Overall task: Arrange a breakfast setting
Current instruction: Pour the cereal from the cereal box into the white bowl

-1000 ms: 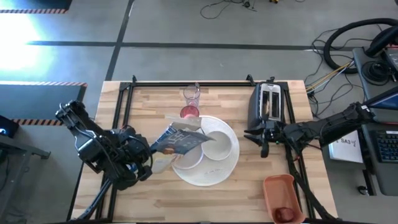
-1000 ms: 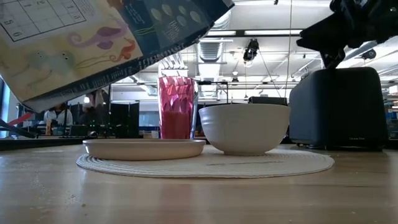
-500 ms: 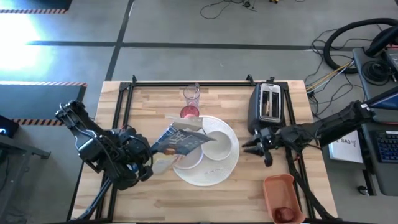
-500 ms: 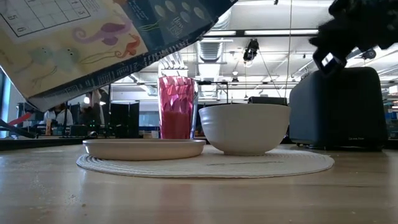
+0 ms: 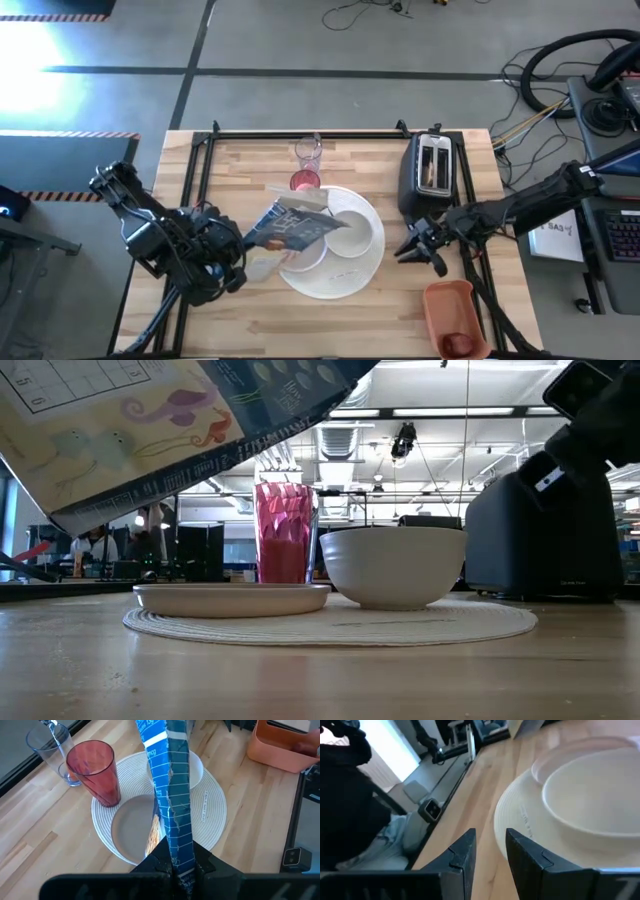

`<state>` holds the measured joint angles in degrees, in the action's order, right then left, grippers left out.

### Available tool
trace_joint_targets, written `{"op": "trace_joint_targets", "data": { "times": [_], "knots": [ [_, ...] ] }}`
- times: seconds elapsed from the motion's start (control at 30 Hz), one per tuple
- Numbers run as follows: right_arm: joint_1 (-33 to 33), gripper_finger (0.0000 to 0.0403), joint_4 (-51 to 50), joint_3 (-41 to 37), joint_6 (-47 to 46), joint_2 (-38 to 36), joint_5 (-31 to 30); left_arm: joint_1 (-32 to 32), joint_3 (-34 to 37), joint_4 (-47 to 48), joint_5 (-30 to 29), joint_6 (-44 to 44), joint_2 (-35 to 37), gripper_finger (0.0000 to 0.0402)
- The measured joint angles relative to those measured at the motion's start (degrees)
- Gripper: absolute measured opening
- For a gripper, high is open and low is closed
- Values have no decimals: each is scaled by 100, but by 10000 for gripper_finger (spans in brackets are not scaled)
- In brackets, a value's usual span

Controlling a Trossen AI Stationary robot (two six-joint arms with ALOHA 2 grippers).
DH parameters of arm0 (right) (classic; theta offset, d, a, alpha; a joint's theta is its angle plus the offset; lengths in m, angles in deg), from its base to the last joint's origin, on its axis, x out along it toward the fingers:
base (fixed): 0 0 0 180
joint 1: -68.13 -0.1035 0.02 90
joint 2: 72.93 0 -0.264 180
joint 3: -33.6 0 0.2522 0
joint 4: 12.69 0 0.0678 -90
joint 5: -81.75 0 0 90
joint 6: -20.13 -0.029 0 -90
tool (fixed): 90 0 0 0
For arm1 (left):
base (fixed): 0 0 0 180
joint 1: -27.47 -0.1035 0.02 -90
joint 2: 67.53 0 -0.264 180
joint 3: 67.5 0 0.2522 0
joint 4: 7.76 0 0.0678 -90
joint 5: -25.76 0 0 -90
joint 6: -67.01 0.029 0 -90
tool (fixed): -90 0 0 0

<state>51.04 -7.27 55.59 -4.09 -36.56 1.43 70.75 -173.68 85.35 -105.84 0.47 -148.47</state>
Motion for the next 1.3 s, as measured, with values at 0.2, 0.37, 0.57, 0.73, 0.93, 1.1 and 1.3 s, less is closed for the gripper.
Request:
{"op": "trace_joint_targets", "data": {
  "times": [0.2,0.37,0.57,0.73,0.93,1.1,1.3],
  "knots": [
    [-17,95,-11,-314,-315,-11,38,-22,30,-68,39,2,-1,0],
    [-17,95,146,-539,-519,-25,22,-155,33,-110,204,107,0,0],
    [-15,95,76,-645,-951,-20,-245,-425,33,-333,497,489,-69,0],
    [-15,95,76,-645,-1250,-20,-342,-663,33,-386,762,706,-184,0],
    [-15,95,79,-645,-1228,-20,-344,-770,33,-424,762,758,-202,0],
    [-15,95,78,-645,-1228,-20,-344,-806,33,-577,968,763,-199,0],
    [-15,95,78,-645,-1228,-20,-344,-968,30,-922,1447,762,-194,0]
  ]
}}
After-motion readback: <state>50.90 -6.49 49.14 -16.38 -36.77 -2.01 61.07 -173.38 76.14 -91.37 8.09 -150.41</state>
